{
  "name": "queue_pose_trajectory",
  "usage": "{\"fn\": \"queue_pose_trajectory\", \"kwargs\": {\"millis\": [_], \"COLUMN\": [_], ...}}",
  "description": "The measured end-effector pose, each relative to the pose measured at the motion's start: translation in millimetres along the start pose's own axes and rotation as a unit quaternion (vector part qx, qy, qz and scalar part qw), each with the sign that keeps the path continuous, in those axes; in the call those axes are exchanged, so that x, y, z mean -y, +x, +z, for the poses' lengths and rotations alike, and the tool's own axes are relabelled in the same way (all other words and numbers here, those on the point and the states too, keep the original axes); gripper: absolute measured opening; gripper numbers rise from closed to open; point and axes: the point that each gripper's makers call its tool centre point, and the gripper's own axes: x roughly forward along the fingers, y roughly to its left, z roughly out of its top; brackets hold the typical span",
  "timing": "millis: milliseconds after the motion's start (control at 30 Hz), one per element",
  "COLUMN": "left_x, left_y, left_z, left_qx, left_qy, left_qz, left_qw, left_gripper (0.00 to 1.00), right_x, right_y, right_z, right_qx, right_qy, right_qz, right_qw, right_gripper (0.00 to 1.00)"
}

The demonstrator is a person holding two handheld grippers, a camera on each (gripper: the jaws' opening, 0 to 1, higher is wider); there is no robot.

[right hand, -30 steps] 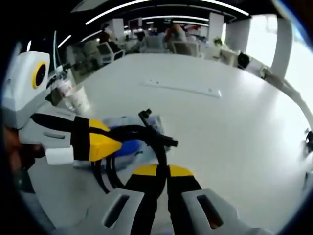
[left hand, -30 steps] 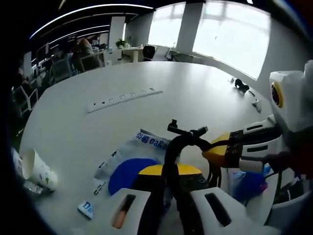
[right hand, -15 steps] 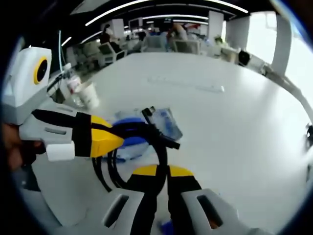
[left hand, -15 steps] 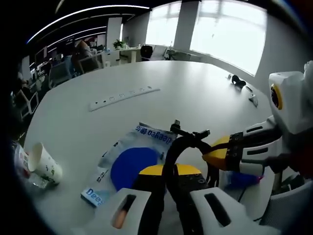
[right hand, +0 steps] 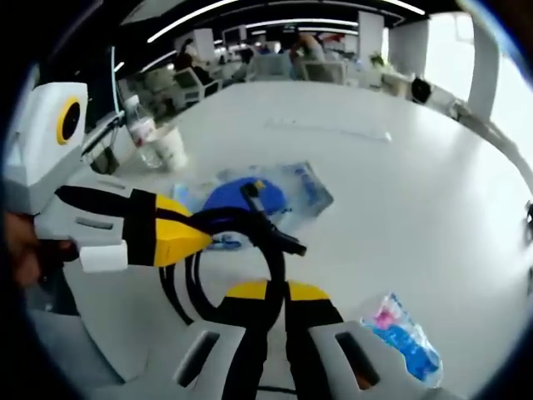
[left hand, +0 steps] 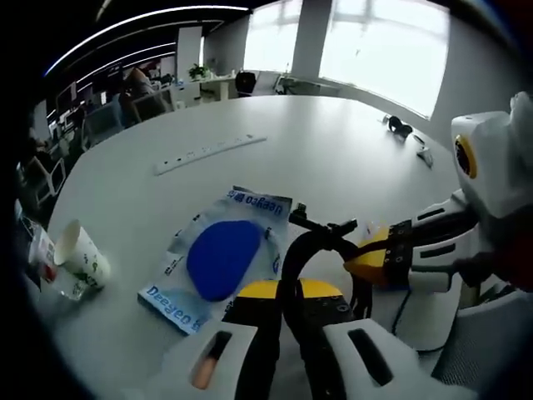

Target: Arrange the tabletop items into an orderly group along one side of the table until the central work area is clear of visible clutter.

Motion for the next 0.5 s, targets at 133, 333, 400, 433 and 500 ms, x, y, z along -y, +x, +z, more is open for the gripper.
{"fn": "queue_pose_trajectory", "kwargs": {"millis": [133, 333, 400, 433, 500], "left_x": [3.7, 9.2, 12.2, 12.4, 12.5], "left_y": [-3, -11, -14, -15, -17], "left_z": [-6.0, -13.9, -18.8, -21.4, -24.4], "left_qx": [-0.004, -0.006, -0.009, -0.011, -0.011], "left_qy": [0.003, 0.006, 0.011, 0.013, 0.01], "left_qz": [0.0, -0.001, 0.001, 0.002, 0.003], "left_qw": [1.0, 1.0, 0.9999, 0.9998, 0.9999], "left_gripper": [0.05, 0.04, 0.04, 0.04, 0.04], "right_x": [-3, -9, -12, -14, -17], "right_y": [0, -5, -6, -7, -8], "right_z": [-6.9, -16.8, -20.7, -23.1, -26.4], "right_qx": [-0.004, -0.006, -0.008, -0.01, -0.012], "right_qy": [0.006, 0.01, 0.007, 0.006, 0.005], "right_qz": [-0.001, 0.005, 0.005, 0.007, 0.01], "right_qw": [1.0, 0.9999, 0.9999, 0.9999, 0.9999], "right_gripper": [0.02, 0.02, 0.02, 0.02, 0.02]}}
